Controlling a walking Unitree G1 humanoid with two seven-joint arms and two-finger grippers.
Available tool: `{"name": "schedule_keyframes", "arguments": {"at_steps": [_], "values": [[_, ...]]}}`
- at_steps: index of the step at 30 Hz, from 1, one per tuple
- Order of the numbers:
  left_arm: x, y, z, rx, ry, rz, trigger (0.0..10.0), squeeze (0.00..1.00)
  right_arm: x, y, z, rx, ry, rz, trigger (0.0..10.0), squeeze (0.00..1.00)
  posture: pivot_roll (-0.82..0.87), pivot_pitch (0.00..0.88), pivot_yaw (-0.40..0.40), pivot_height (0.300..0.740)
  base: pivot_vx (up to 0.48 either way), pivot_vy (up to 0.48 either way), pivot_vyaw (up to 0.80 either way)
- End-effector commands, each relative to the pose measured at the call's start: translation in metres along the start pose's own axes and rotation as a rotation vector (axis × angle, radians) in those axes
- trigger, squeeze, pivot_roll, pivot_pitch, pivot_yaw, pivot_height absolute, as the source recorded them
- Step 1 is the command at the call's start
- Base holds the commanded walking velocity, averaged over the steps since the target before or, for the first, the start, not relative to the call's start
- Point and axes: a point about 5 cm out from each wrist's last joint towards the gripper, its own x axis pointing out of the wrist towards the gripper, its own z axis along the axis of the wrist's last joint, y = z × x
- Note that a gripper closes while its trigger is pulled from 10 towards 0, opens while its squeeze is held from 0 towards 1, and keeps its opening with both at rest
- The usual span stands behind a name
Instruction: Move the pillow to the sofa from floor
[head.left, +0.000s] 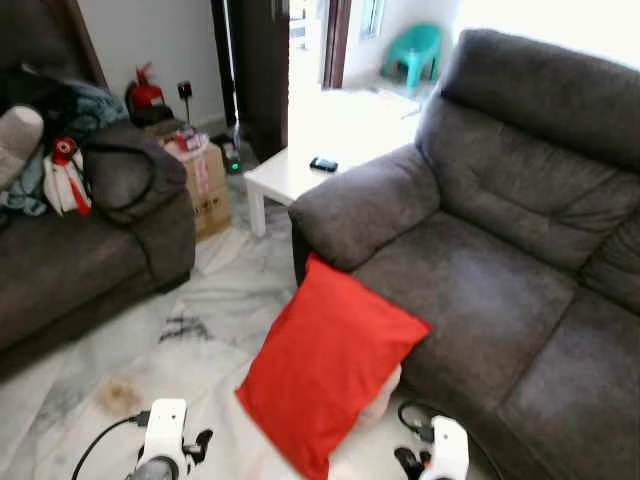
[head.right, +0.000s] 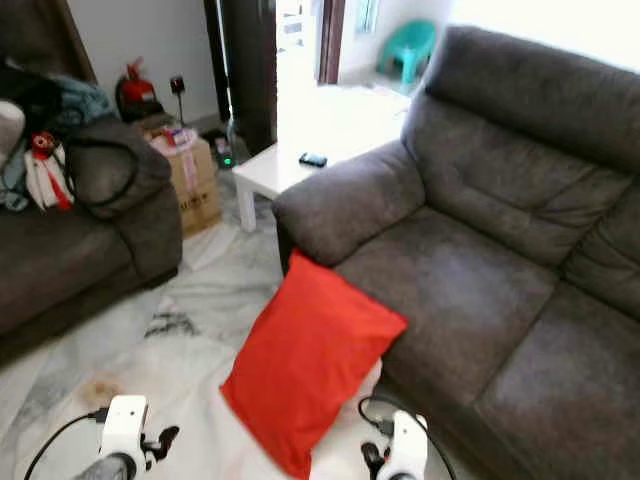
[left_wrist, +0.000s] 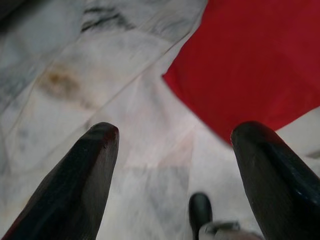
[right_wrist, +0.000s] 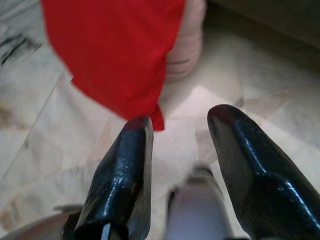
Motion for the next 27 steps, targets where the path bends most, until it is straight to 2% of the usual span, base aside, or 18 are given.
{"name": "schedule_keyframes", "arguments": {"at_steps": [1, 10, 13, 27], "values": [[0.0007, -0.008, -0.0011, -0.005, 0.009, -0.017, 10.0, 0.0, -0.0025, -0.0116, -0.0014, 0.006, 0.01, -0.036, 10.0, 0.0, -0.01, 0.0, -0.053, 0.74, 0.454, 0.0, 0.0], [0.0002, -0.0086, -0.0041, -0.007, 0.025, -0.019, 10.0, 0.0, -0.0031, -0.0136, -0.0036, 0.018, 0.022, -0.051, 10.0, 0.0, -0.01, 0.0, -0.052, 0.74, 0.439, 0.0, -0.05], [0.0, -0.0081, -0.0044, 0.002, 0.026, -0.02, 10.0, 0.0, -0.0032, -0.0136, -0.0038, 0.015, 0.024, -0.051, 10.0, 0.0, -0.01, 0.0, -0.053, 0.74, 0.0, 0.0, -0.44], [-0.0012, -0.0063, -0.0077, -0.014, 0.034, -0.006, 10.0, 0.0, -0.0027, -0.0116, -0.0026, 0.0, 0.015, -0.033, 10.0, 0.0, -0.01, 0.0, -0.058, 0.74, 0.0, 0.0, 0.0]]}}
